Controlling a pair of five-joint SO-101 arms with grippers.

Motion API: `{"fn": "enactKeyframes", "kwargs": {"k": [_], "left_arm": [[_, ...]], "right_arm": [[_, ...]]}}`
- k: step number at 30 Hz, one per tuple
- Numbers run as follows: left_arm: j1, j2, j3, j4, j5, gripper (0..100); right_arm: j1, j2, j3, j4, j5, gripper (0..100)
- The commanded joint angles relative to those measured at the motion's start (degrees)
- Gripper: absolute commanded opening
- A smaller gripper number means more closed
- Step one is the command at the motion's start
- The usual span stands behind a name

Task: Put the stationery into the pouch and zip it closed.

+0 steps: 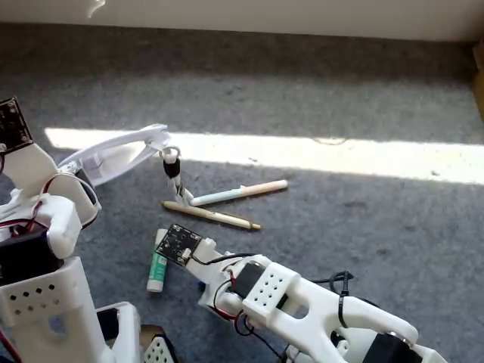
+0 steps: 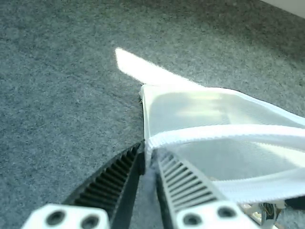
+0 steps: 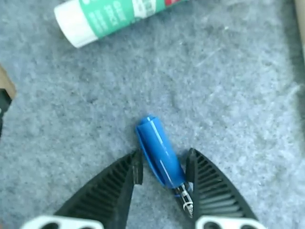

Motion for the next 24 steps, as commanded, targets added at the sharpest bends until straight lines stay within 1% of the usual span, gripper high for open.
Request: {"fn": "enactKeyframes", "kwargs": {"k": [1, 8, 12, 14, 21, 24], "left_arm": [[-0.7, -1.2, -0.3, -1.1, 0.4, 1], [-0.7, -1.2, -0.2, -1.1, 0.4, 1], [-0.7, -1.2, -0.2, -1.1, 0.4, 1], [-0.6, -1.2, -0.2, -1.1, 0.4, 1], [-0.6, -1.2, -0.1, -1.1, 0.4, 1], [-0.6, -1.2, -0.1, -1.1, 0.4, 1]], "right_arm": [[0.7, 0.0, -2.8, 0.8, 0.8, 14.1], [0.7, 0.1, -0.7, 0.9, 0.8, 13.5], [0.7, 0.0, -0.2, 0.7, 0.8, 4.6], [0.7, -0.1, -0.3, 0.7, 0.8, 1.6], [0.7, -0.7, -0.3, 0.8, 0.5, 0.9], [2.6, -0.7, -0.6, 0.8, 0.4, 0.9]]}}
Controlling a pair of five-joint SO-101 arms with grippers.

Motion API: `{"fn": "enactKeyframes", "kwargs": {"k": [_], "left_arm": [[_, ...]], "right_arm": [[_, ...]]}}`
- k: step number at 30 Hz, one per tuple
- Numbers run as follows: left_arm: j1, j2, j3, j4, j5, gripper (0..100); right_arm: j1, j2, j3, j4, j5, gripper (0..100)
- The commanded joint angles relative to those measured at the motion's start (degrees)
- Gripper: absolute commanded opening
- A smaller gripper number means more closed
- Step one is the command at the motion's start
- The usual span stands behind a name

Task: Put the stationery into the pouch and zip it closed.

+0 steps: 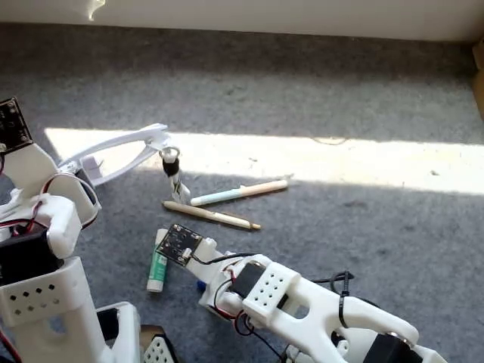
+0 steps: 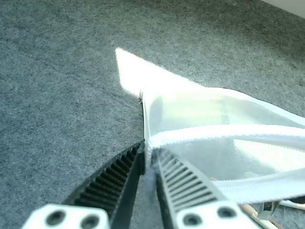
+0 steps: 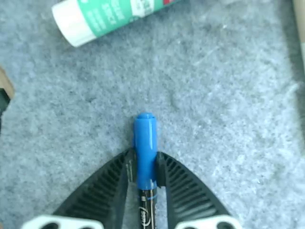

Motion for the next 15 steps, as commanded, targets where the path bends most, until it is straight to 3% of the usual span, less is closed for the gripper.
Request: {"fn": "enactKeyframes", "kwargs": {"k": [1, 7, 15], "left_arm": [[-0.6, -1.2, -0.1, -1.1, 0.4, 1], [-0.6, -1.2, -0.1, -1.1, 0.4, 1], [-0.6, -1.2, -0.1, -1.1, 0.4, 1]], "right_arm": [[2.9, -0.7, -0.6, 0.5, 0.4, 0.9], [5.7, -0.8, -0.6, 0.7, 0.4, 0.8], [6.1, -9.2, -3.3, 10.1, 0.4, 0.5]]}}
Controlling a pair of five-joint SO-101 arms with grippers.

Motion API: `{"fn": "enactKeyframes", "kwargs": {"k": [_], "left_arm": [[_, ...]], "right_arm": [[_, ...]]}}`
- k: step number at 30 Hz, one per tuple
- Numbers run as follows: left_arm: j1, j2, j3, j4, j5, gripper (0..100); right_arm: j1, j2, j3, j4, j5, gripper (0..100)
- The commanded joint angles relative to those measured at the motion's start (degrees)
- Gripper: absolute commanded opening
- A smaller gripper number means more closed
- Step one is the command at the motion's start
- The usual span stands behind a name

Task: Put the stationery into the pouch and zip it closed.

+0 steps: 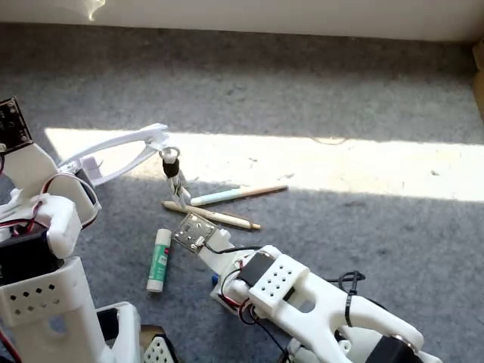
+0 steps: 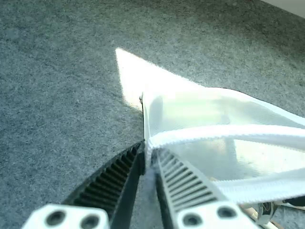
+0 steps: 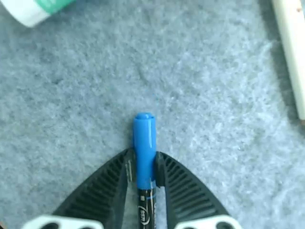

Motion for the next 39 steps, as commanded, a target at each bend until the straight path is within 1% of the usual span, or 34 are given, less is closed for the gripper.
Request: {"fn": "enactKeyframes", "kwargs": {"k": [1, 7, 13, 17, 19, 25, 32, 36, 39], "left_arm": [[-0.6, -1.2, -0.1, -1.1, 0.4, 1], [-0.5, -1.2, -0.1, -1.1, 0.3, 1], [-0.5, -1.2, -0.1, -1.1, 0.3, 1], [-0.4, -1.2, -0.1, -1.0, 0.3, 1], [-0.4, -1.2, -0.1, -1.0, 0.3, 1], [-0.4, -1.2, -0.1, -0.9, 0.3, 1], [-0.4, -1.2, 0.0, -0.9, 0.3, 1], [-0.4, -1.2, 0.0, -1.0, 0.3, 1], [-0.4, -1.2, 0.0, -1.0, 0.3, 1]], "right_arm": [[1.4, -9.2, -2.4, 2.1, 0.4, 0.5], [4.8, -25.0, 1.5, 5.5, 0.4, 0.5], [5.0, -37.7, 1.4, 11.0, 0.4, 0.5], [5.1, -43.8, 1.4, 12.7, 0.3, 0.5], [5.1, -46.2, 1.4, 12.7, -1.2, 0.5], [5.4, -50.0, 1.4, 12.7, -1.8, 0.5], [12.3, -50.1, 1.3, 12.7, -1.9, 0.5], [12.8, -50.1, -0.4, 12.9, -2.0, 0.5], [12.8, -50.1, -3.2, 15.2, -2.0, 0.5]]}}
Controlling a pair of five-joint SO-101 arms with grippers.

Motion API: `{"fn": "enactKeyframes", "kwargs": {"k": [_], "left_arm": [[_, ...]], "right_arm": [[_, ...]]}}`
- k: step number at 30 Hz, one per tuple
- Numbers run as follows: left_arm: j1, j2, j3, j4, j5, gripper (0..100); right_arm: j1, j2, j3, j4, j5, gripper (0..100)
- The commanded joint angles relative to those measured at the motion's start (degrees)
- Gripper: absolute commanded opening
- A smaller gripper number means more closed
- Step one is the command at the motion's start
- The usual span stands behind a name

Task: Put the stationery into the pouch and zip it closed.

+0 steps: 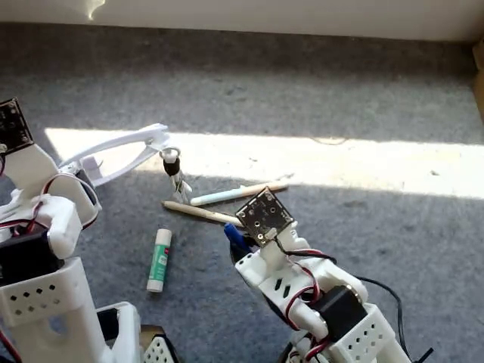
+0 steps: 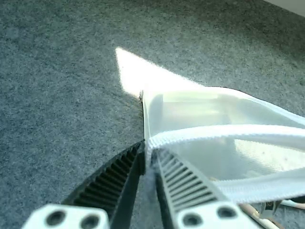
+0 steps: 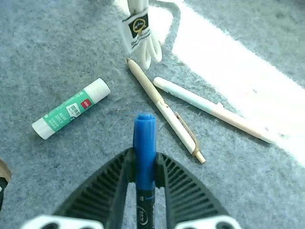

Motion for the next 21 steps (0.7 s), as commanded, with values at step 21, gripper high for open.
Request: {"fn": "enactKeyframes", "kwargs": {"k": [21], "left_arm": [[-0.4, -1.2, -0.5, -0.9, 0.3, 1]], "right_arm": [[0.7, -0.7, -17.6, 2.3, -1.8, 0.5]]}}
